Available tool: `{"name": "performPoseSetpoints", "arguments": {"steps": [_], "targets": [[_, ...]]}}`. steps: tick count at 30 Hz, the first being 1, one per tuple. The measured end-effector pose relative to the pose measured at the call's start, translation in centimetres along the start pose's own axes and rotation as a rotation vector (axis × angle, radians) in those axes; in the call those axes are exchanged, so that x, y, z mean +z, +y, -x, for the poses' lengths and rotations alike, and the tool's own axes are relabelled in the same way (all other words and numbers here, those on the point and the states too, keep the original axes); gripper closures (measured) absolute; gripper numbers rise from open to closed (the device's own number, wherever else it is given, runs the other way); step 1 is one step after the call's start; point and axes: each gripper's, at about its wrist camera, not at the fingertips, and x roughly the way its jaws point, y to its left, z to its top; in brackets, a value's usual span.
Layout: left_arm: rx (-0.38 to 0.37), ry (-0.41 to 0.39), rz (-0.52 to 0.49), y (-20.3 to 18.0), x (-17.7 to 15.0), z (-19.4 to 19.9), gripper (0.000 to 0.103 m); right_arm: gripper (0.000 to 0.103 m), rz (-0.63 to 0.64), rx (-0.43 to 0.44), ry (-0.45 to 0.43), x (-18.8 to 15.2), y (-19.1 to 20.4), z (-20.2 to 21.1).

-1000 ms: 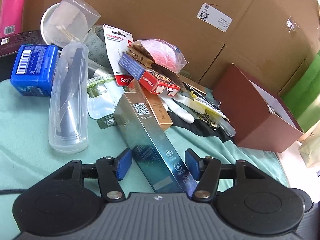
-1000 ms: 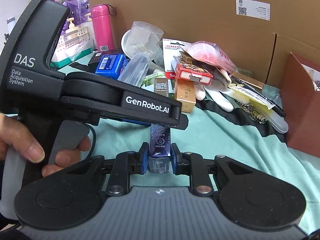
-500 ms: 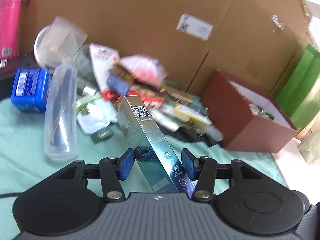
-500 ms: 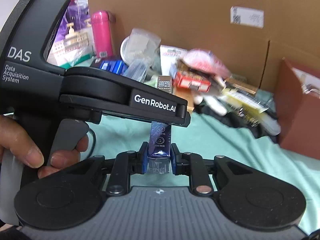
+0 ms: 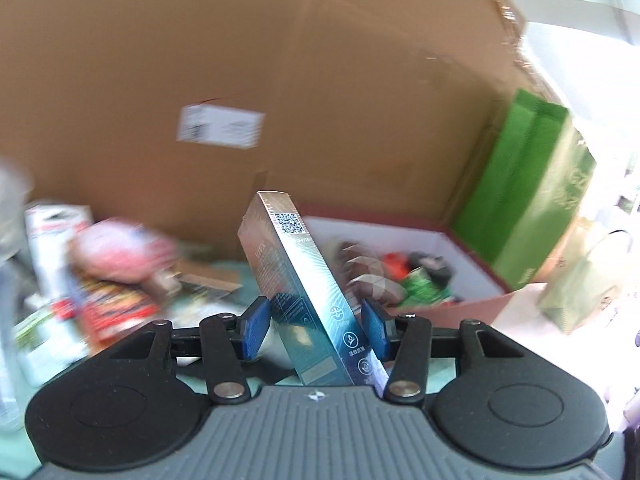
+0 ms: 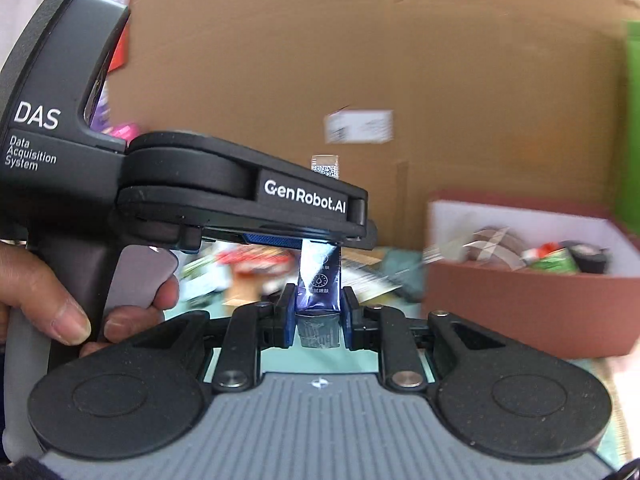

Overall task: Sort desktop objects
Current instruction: 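Carry the silver-teal box and blue box with both tools to the red-brown box, then open both tools to release both boxes into the red-brown box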

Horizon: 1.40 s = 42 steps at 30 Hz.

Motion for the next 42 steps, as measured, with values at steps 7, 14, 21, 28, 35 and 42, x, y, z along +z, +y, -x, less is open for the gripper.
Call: {"name": "performPoseSetpoints", "arguments": {"steps": [7, 14, 21, 28, 35, 42], "targets": [[-0.161, 0.040, -0.049, -6.1, 2.8, -6.0, 0.051, 0.082, -0.029, -0.190, -0.049, 1.5, -6.7, 1.0], [-0.303, 0.126, 0.025, -9.9, 4.1, -12.8, 0.052, 0.083, -0.022, -0.347, -0.044, 2.4, -12.6, 0.6], [-0.375, 0.191, 0.064, -12.1, 4.5, -18.7, 0.054, 0.083, 0.012, -0.445, -0.001, 2.7, -16.9, -1.0], [-0.425, 0.246, 0.090, -13.0, 4.4, -23.1, 0.057, 0.083, 0.083, -0.538, 0.049, 2.3, -19.3, -3.4], [-0.353, 0.274, 0.099, -12.6, 3.9, -25.0, 0.022, 0.080, 0.107, -0.585, 0.092, 1.6, -20.9, -5.3], [-0.365, 0.284, 0.137, -10.4, 3.1, -23.4, 0.008, 0.031, 0.103, -0.605, 0.037, 0.8, -20.1, -3.8]]}}
